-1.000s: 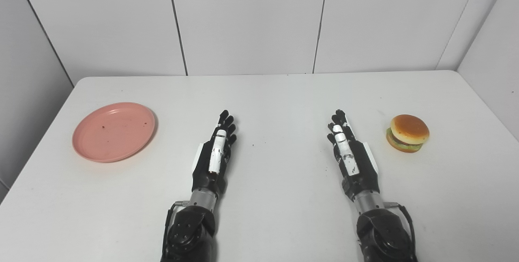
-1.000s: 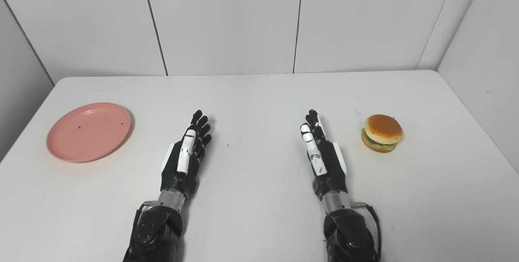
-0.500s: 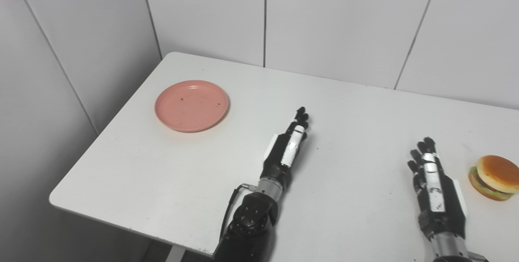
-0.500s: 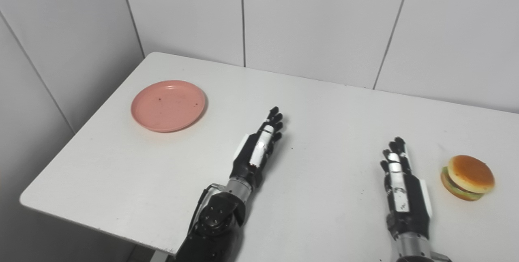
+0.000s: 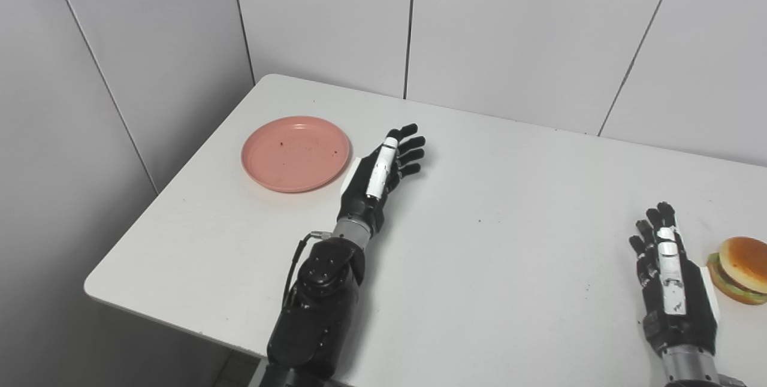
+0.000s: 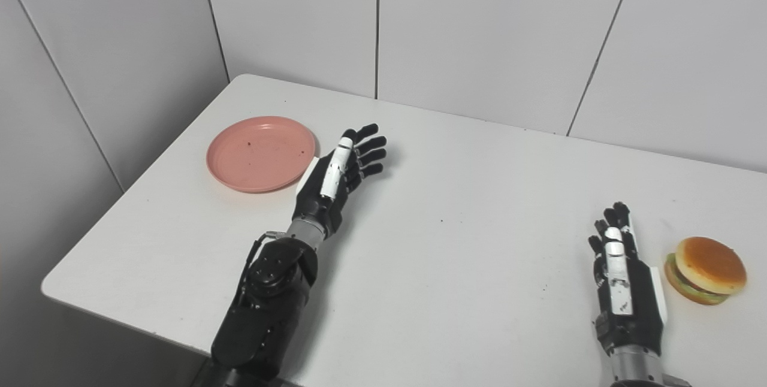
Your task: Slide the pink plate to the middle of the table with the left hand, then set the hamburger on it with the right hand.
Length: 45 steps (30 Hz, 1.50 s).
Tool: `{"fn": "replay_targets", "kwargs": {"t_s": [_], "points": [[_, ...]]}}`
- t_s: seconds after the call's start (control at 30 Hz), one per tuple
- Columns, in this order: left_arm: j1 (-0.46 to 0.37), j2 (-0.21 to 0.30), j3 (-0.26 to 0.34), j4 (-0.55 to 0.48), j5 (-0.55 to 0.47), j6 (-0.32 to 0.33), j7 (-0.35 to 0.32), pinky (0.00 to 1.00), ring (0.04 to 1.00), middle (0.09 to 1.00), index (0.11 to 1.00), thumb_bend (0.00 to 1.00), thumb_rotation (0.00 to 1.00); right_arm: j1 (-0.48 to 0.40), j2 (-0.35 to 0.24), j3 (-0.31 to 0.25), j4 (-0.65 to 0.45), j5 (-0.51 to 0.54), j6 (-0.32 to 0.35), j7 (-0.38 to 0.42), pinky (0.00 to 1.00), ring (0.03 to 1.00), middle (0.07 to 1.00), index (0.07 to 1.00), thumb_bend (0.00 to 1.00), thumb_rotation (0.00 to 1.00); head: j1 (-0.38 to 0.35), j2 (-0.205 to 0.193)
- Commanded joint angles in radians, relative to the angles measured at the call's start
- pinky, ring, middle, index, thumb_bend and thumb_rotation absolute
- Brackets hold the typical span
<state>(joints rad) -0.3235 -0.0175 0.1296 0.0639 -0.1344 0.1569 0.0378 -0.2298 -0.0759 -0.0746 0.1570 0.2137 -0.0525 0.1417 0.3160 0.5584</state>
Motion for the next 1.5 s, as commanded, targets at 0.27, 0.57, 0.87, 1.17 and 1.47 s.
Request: {"fn": "replay_targets", "kwargs": {"t_s": [0.27,0.57,0.87,1.17,1.47], "points": [[-0.174,0.139,0.121,0.076,-0.028,-0.022,0.039,0.76,0.777,0.762,0.746,0.59,1.0,0.003,0.027,0.011,-0.003,-0.011,-0.046,0.0,1.0,0.991,1.0,1.0,0.52,0.81,-0.013,-0.005],[-0.26,0.299,0.183,0.297,-0.019,-0.141,0.037,0.73,0.749,0.734,0.717,0.49,1.0,0.001,0.039,0.005,0.003,-0.009,-0.05,-0.004,1.0,0.983,1.0,1.0,0.49,0.78,-0.019,-0.004],[-0.337,0.41,0.204,0.532,-0.043,-0.212,0.014,0.75,0.751,0.726,0.708,0.45,1.0,0.007,0.043,0.013,-0.014,-0.032,-0.041,-0.011,0.99,0.975,0.999,1.0,0.47,0.77,-0.029,-0.003],[-0.398,0.526,0.178,0.833,-0.039,-0.428,-0.094,0.78,0.783,0.761,0.732,0.49,1.0,0.004,0.041,0.015,-0.02,-0.034,-0.023,-0.009,1.0,0.979,0.999,1.0,0.52,0.77,-0.028,-0.003],[-0.441,0.561,0.175,1.016,-0.054,-0.488,-0.094,0.75,0.772,0.752,0.723,0.46,1.0,0.005,0.045,0.012,-0.015,-0.031,-0.049,-0.009,0.98,0.98,0.999,1.0,0.48,0.72,-0.032,0.002]]}}
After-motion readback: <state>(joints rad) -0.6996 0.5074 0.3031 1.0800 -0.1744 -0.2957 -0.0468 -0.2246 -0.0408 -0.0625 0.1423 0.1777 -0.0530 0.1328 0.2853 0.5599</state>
